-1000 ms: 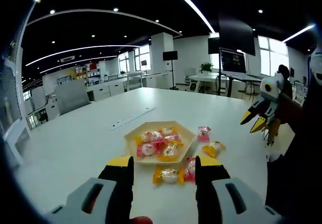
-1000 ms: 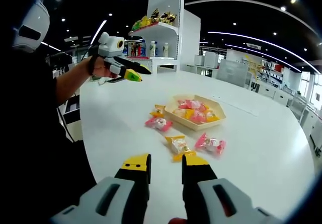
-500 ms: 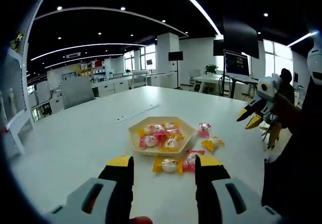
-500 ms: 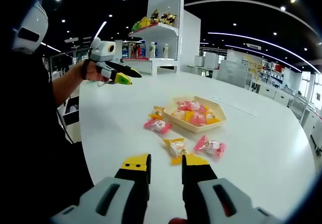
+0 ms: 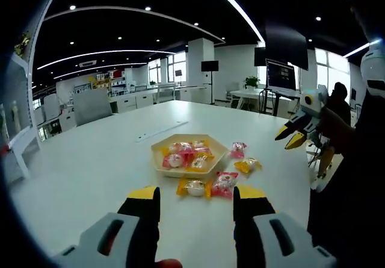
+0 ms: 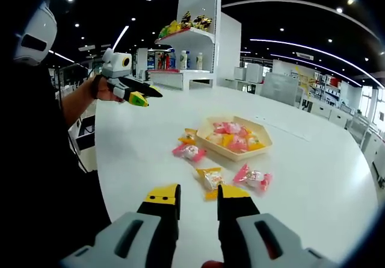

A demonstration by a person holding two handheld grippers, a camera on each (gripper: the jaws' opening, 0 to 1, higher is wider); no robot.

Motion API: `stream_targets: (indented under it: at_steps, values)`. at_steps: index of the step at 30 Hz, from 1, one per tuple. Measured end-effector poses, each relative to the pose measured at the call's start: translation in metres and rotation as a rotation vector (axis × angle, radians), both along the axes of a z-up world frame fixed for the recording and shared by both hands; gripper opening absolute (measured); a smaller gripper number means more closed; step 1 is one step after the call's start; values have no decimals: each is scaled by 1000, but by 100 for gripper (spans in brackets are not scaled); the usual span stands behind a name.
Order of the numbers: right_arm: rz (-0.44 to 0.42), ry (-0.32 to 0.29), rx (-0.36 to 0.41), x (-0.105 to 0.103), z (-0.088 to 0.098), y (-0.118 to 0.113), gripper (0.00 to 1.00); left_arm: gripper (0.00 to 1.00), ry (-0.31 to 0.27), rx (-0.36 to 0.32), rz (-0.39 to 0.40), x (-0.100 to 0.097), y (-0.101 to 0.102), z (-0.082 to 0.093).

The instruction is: Pick up the marshmallows scattered on the table and place them into the bowl on the table

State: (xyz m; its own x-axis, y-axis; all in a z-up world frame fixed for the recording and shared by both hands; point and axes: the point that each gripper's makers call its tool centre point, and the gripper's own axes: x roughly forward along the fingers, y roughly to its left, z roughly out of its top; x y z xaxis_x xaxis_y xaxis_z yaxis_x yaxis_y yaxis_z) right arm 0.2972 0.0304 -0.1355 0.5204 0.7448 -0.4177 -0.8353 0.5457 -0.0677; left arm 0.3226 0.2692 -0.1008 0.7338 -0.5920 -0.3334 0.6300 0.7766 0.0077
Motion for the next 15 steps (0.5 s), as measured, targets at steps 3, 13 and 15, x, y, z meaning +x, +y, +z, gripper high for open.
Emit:
stream_targets:
  at_steps: [3,13,15]
  values:
    - [0,1,3,1,0,1,25,49,-4,-8,2,-4,1,3]
    - [-13,-5,14,5,4,2,25,49,13,-20,-17,-19,-6,-6]
    - [-13,-6,18,5,5,3,25,49,16,-30,-12,-21,-7,-7]
